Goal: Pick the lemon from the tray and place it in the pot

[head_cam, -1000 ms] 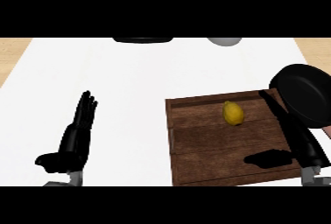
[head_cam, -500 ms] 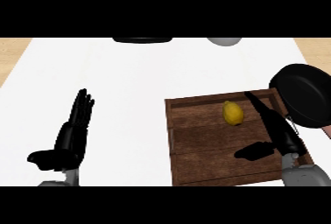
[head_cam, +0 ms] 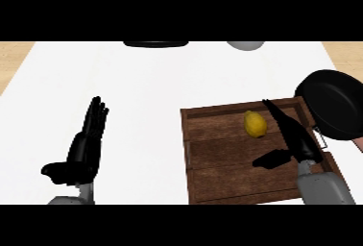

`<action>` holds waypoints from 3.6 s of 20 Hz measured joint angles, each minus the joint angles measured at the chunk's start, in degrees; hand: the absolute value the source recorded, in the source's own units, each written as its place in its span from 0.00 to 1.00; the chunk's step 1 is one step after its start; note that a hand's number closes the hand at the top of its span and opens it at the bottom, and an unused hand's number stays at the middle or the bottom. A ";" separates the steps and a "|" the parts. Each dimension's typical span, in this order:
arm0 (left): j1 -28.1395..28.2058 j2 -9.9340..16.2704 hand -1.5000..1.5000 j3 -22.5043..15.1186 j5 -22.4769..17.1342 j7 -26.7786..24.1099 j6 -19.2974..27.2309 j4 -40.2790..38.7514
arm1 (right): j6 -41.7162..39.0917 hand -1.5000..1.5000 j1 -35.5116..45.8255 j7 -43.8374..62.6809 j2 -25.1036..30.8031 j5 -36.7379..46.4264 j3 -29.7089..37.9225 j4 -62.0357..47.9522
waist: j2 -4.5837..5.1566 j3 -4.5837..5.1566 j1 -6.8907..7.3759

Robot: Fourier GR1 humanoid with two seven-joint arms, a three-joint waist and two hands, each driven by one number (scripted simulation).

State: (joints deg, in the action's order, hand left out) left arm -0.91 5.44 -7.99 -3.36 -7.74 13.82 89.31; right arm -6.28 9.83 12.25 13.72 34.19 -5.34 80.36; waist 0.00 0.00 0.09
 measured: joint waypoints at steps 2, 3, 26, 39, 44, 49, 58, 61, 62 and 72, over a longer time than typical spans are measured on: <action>-0.21 0.06 0.50 0.60 0.26 1.03 -0.64 0.89 | 0.65 0.00 0.66 -1.23 -0.81 0.78 0.57 -1.99 | 0.00 0.00 0.01; -0.72 0.37 0.50 1.45 -0.10 1.28 -1.44 0.63 | 0.27 0.00 0.62 -0.73 -1.07 0.91 0.75 -1.51 | 0.01 -0.01 -0.01; 0.69 -2.02 0.50 2.58 2.22 0.84 -3.73 1.05 | 6.10 1.00 9.29 -3.74 -4.03 18.85 -6.06 -9.15 | -0.26 0.36 0.67; 0.45 -1.48 0.50 4.22 1.84 2.20 -4.07 2.14 | 2.37 1.00 12.53 8.09 -8.79 31.05 -15.23 9.87 | -0.24 0.04 -0.38; 0.83 -1.12 0.50 4.94 1.52 2.12 -4.44 2.60 | 0.01 1.00 11.21 13.97 -7.78 36.05 -15.48 21.09 | -0.28 0.04 -0.50; 1.52 -1.47 0.50 4.60 1.85 1.84 -4.71 2.90 | -3.24 1.00 11.88 18.87 -7.29 39.56 -12.48 26.68 | -0.17 0.02 -0.29; 1.51 -2.04 0.50 4.40 2.32 1.50 -5.12 2.82 | -3.40 1.00 12.83 15.78 -1.27 36.09 1.84 25.22 | -0.02 0.00 -0.06; 1.56 -2.26 0.50 4.54 2.34 1.34 -5.30 2.26 | -2.27 1.00 12.29 13.25 0.98 34.00 6.44 23.40 | -0.01 0.01 -0.05; 1.43 -2.24 0.50 4.67 2.29 1.11 -5.44 2.00 | -1.73 1.00 12.64 12.09 1.99 32.94 8.40 21.91 | 0.01 0.00 -0.03; -0.55 -2.87 0.50 4.81 3.04 1.78 -5.05 0.93 | 4.52 1.00 19.58 -1.59 12.35 25.88 21.51 -1.69 | 0.14 -0.02 0.38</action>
State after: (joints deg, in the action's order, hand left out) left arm -1.46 2.57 -3.17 -0.32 -5.97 8.77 90.24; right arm -1.76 29.41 10.66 26.07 60.07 16.18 78.67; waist 0.14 -0.03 0.47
